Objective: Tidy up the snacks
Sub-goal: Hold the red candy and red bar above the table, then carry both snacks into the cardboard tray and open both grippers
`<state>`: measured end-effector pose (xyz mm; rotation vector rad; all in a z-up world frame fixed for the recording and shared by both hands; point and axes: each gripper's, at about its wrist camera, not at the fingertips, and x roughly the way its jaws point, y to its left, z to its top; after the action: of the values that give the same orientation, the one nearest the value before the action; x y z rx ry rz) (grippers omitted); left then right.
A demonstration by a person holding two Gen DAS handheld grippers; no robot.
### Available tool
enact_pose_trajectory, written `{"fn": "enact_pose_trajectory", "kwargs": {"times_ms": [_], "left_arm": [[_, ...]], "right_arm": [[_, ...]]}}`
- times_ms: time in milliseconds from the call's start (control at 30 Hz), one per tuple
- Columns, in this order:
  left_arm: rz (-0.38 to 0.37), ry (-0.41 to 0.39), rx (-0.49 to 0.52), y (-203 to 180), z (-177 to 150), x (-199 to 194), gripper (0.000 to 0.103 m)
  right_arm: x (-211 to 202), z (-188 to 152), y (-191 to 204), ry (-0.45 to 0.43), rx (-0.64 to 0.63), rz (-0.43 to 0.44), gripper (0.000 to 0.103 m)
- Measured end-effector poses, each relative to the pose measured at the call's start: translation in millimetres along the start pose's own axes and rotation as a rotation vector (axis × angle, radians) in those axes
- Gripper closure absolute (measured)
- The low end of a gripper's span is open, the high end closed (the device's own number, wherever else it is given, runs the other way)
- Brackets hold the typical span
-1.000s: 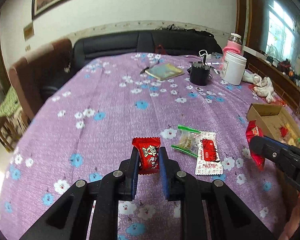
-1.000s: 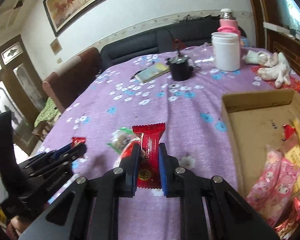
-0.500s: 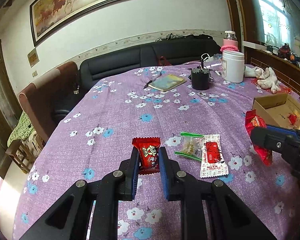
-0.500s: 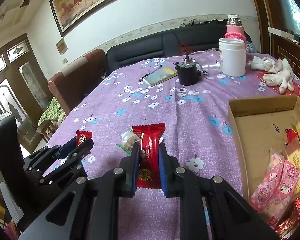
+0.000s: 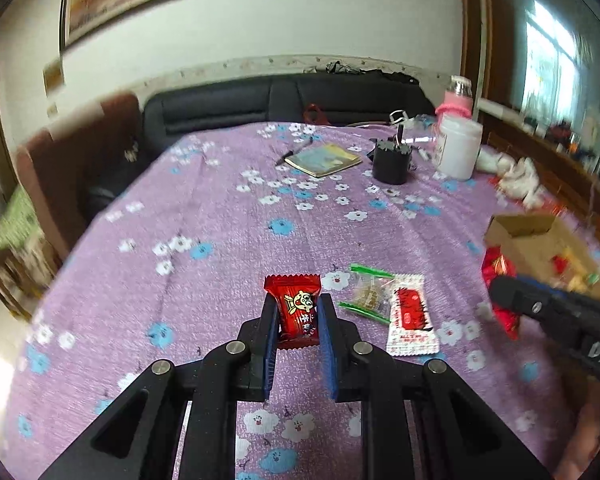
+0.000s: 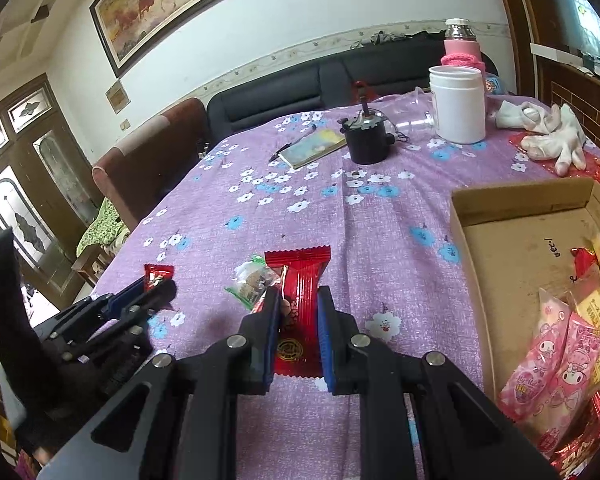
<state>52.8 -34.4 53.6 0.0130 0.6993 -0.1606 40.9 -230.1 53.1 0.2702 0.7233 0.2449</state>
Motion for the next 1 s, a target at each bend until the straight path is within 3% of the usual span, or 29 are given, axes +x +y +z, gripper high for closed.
{"fn": "enact_pose_trajectory", "kwargs": {"times_ms": [133,267,633,1000], "left_arm": [[-0.081,0.013,-0.095,24,5,-4,0.084],[-0.102,0.009,-0.142,33,6,-4,0.084],[-0.069,-0.011,-0.035,7,2,-6,0.084],[-0.158,0.037,0.019,-38,6,-12,0.084]], "right_arm": [[-3,1,-2,-0.008,0.012,0.002,0.086],[-7,2,-3,-0.018,0.02,0.009,0.086],[-19,11,-14,-0.04,0.057,-0.012,0.086],[-37,30,-56,-0.053,0.151,-0.031,0.086]]}}
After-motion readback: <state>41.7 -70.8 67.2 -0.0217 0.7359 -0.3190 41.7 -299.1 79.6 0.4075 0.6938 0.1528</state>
